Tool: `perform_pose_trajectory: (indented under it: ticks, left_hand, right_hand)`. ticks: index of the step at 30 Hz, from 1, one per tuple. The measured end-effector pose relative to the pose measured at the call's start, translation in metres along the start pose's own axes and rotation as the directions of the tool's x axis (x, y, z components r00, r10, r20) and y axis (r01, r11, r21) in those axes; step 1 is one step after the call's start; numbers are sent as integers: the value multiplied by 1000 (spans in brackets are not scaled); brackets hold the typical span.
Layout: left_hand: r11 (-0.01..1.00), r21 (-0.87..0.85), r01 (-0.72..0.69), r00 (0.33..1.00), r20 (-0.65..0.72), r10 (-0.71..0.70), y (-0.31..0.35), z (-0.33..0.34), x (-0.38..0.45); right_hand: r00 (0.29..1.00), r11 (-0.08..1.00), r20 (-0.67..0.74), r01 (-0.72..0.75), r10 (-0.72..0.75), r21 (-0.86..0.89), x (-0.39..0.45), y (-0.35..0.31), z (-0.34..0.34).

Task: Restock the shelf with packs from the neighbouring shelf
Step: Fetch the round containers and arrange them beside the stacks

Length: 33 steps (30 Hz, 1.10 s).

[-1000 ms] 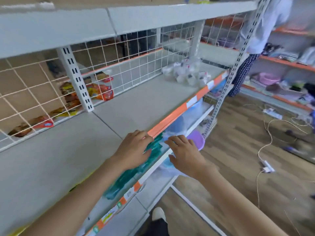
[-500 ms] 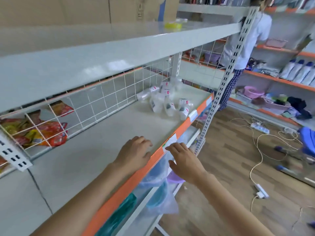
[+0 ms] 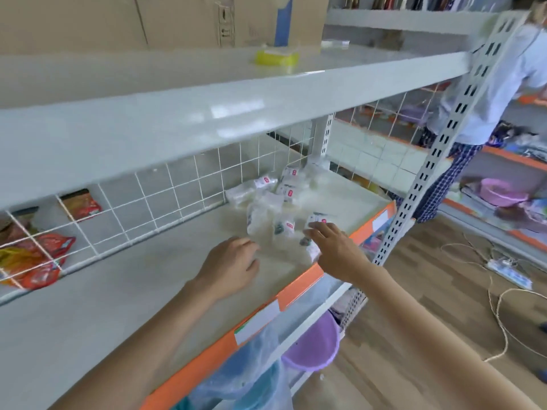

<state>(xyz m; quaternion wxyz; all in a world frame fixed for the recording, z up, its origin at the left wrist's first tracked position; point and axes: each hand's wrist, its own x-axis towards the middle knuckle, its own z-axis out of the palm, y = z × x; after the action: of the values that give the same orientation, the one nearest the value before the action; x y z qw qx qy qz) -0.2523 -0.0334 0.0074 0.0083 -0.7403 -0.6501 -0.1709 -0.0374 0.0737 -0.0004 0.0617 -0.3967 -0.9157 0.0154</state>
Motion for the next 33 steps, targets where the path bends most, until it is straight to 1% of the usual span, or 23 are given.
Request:
perform_pose_trajectory:
  ticks: [2,5,7,9,10,12,15,16,18,19,20,22,24,26,27,28,31,33]
  left_hand:
    - [997,22,73,997,5,-73,8,4,29]
    - [988,11,155,988,-7,-155,25,20,75]
    - [968,35,248,967,53,-250,34,34,98]
    - [938,69,339,931,119,-345,40,50,112]
    - [922,59,382,913,133,-386,41,58,115]
    - [891,0,453,884,129,-450,42,67,114]
    - [857,-87,507,859,130,-495,42,65,106]
    - [849,-114,516,856,117,-504,42,62,100]
    - [836,-169,522,851,34,-525,43,52,82]
    - [820,-212,532,836,-25,-548,44,45,69]
    - [796,-259,547,809,-79,-582,44,39,54]
    - [739,-312,597,734,-160,-660,44,28,16]
    - [668,-308,678,644,-189,-741,41,19,-24]
    - [574,-289,766,536,-206,-819,41,7,-67]
    - [538,-294,790,498,-205,-843,42,4,-81]
    - [502,-309,807,457,-210,-864,43,-1,-99]
    - [399,-343,850,318,-268,-909,49,-19,-163]
    - [332,-347,877,242,-278,-930,51,-30,-205]
  right_hand:
    - [995,997,75,69,-66,-27,18,17,5]
    - [988,986,74,142,-135,-93,32,27,13]
    - [980,972,84,189,-178,-141,37,29,16]
    - [967,950,60,255,-249,-180,42,32,16]
    - [964,947,62,264,-257,-184,43,34,14]
    - [957,946,48,291,-287,-145,48,42,16]
    - [933,938,100,347,-345,-5,54,51,19]
    - [927,932,95,362,-362,20,55,53,20]
    - [904,906,71,416,-421,74,54,48,19]
    - [889,888,53,449,-455,99,51,42,19]
    - [868,863,23,489,-496,126,47,33,19]
    - [817,799,-8,567,-577,202,39,10,23]
    - [788,744,-13,587,-616,318,36,-18,26]
    - [757,690,-4,597,-653,409,31,-55,29]
    - [751,678,7,591,-660,437,29,-67,29]
    - [727,649,8,608,-686,457,26,-83,29]
    - [619,563,36,687,-785,460,8,-139,31]
    - [573,527,49,713,-818,463,-7,-174,29]
